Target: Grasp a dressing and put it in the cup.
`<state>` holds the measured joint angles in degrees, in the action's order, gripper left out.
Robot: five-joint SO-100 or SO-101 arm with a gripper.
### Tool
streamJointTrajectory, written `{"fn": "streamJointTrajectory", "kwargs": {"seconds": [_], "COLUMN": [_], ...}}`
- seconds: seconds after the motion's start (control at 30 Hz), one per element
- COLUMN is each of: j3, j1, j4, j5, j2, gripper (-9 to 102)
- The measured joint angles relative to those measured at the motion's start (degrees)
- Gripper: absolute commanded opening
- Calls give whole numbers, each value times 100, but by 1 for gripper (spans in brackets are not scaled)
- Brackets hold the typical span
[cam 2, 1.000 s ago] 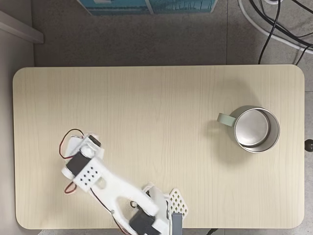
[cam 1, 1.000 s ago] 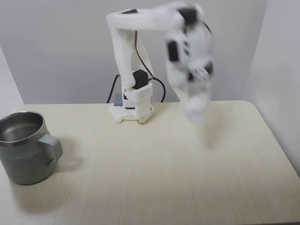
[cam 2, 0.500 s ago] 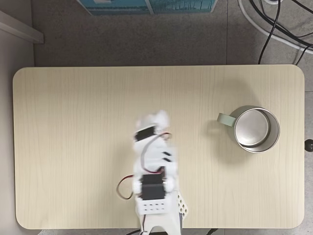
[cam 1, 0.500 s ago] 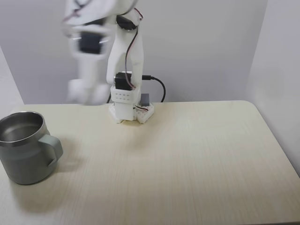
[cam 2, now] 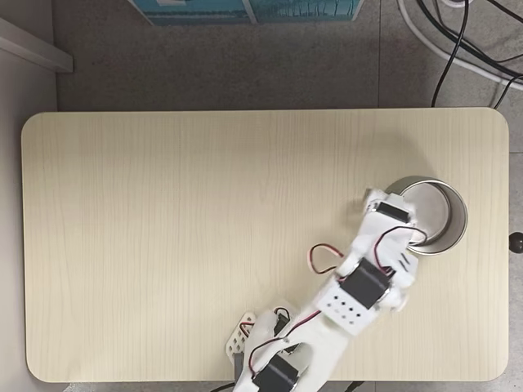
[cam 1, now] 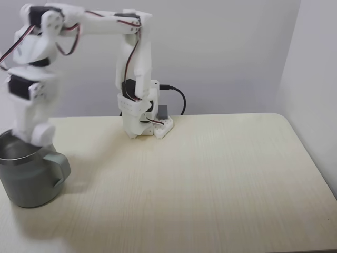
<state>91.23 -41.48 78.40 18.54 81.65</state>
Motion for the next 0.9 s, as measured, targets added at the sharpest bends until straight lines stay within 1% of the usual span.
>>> {"fn": "streamJointTrajectory", "kwargs": {"seconds": [0.27,0.37,0.4,0.53,0.7,0.9], "j3": [0,0,0,0,0,-9], "j1": [-466,-475,-457,-562,-545,-624], "j4": [-316,-387,-396,-396,-396,-396], "j5": [334,387,439,598,800,888], "j2": [606,659,659,659,571,457], "gripper": [0,0,3,22,25,26]}}
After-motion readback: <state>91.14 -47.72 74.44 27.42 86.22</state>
